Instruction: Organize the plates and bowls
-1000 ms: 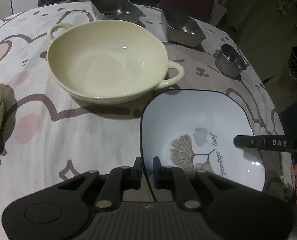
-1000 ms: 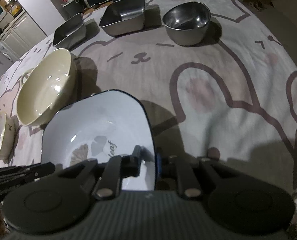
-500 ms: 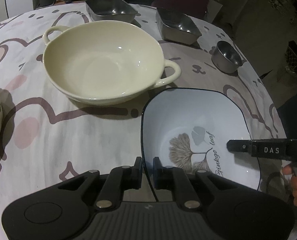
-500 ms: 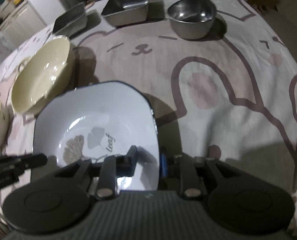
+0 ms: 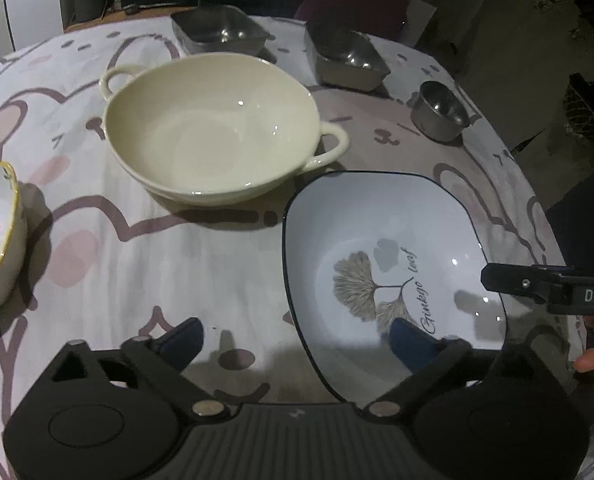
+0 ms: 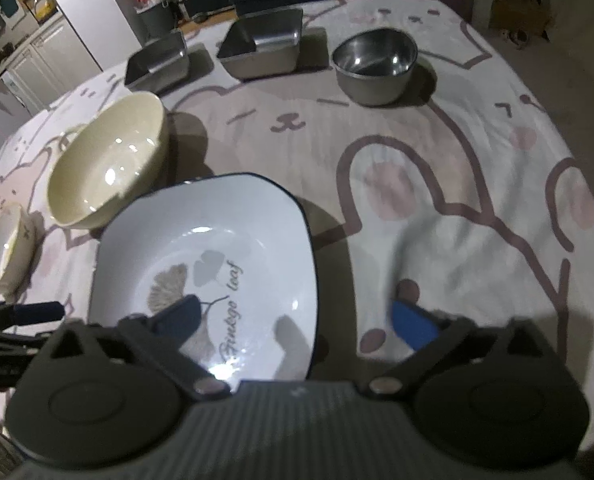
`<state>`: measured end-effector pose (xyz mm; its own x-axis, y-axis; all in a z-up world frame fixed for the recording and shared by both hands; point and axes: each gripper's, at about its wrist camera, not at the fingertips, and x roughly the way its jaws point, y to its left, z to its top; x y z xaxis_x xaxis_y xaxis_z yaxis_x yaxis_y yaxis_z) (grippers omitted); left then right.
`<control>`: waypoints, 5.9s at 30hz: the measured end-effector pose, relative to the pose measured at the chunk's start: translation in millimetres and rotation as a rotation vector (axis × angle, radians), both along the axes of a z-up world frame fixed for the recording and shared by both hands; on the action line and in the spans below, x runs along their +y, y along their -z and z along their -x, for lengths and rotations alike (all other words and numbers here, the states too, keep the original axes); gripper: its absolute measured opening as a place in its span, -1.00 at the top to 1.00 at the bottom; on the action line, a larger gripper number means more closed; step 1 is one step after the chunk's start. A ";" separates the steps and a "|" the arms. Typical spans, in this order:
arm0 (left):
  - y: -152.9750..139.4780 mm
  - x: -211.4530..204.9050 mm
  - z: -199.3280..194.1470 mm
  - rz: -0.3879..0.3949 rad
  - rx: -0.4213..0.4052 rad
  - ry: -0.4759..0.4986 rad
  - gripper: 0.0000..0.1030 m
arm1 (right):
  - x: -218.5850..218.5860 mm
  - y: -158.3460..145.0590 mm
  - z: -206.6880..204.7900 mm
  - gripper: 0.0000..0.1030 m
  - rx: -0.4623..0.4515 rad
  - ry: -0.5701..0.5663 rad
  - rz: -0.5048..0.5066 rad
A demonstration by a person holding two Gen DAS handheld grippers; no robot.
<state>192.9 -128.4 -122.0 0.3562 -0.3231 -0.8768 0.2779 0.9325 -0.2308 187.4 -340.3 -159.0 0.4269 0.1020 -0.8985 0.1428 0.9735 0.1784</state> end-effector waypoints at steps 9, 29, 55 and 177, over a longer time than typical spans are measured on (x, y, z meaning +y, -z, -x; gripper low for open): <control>-20.7 7.5 14.8 -0.022 -0.068 0.007 -1.00 | 15.9 -25.0 24.5 -1.00 -0.073 -0.009 0.012; -120.9 53.7 -53.0 -0.038 -0.434 -0.013 -1.00 | 50.4 -70.2 -11.2 -0.99 -0.267 0.035 -0.100; -56.0 88.7 -174.5 -0.010 -0.379 -0.045 -1.00 | 80.9 7.0 -125.7 0.68 -0.011 0.160 -0.253; -42.3 115.8 -164.5 0.148 -0.042 -0.201 0.50 | 81.5 -32.4 -181.9 0.49 -0.123 -0.184 -0.128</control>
<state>357.4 -12.6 -79.7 0.4619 -0.3654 -0.8082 0.1022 0.9270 -0.3608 369.3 -258.8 -126.6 0.4963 0.2978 -0.8155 -0.0651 0.9495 0.3071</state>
